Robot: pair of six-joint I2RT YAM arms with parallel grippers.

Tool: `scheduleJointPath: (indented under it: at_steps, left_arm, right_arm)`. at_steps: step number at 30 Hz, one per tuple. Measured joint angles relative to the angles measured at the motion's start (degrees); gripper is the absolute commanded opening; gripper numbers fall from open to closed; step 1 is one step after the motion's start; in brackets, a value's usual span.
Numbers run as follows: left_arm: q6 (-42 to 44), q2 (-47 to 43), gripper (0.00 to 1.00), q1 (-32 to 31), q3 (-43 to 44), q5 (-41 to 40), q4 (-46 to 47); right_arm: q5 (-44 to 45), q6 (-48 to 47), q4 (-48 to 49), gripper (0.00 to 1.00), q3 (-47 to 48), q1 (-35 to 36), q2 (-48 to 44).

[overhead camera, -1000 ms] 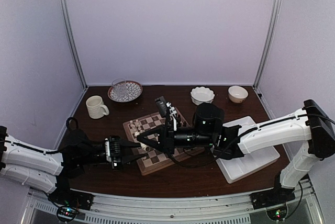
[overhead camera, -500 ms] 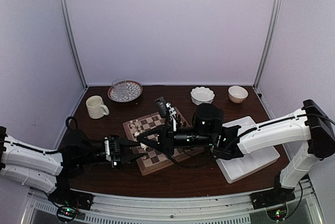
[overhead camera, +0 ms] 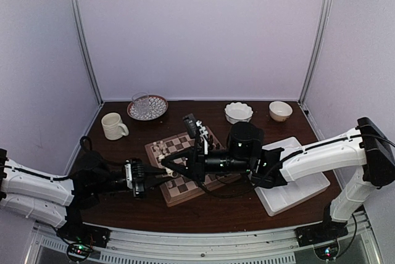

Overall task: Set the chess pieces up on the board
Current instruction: Pass from the right arm to the left

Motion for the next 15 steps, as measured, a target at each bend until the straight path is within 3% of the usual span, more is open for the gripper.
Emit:
scheduleJointPath:
  at_steps: [9,15]
  left_arm:
    - [0.07,-0.07,0.14,0.0,1.9,-0.74,-4.63]
    - [0.13,0.92,0.11,-0.02,5.07,-1.44,-9.86]
  right_arm:
    - [3.15,-2.05,-1.79,0.0,-1.38,-0.02,-1.86]
    - [9.6,-5.86,-8.59,0.0,-5.33,-1.88,-12.7]
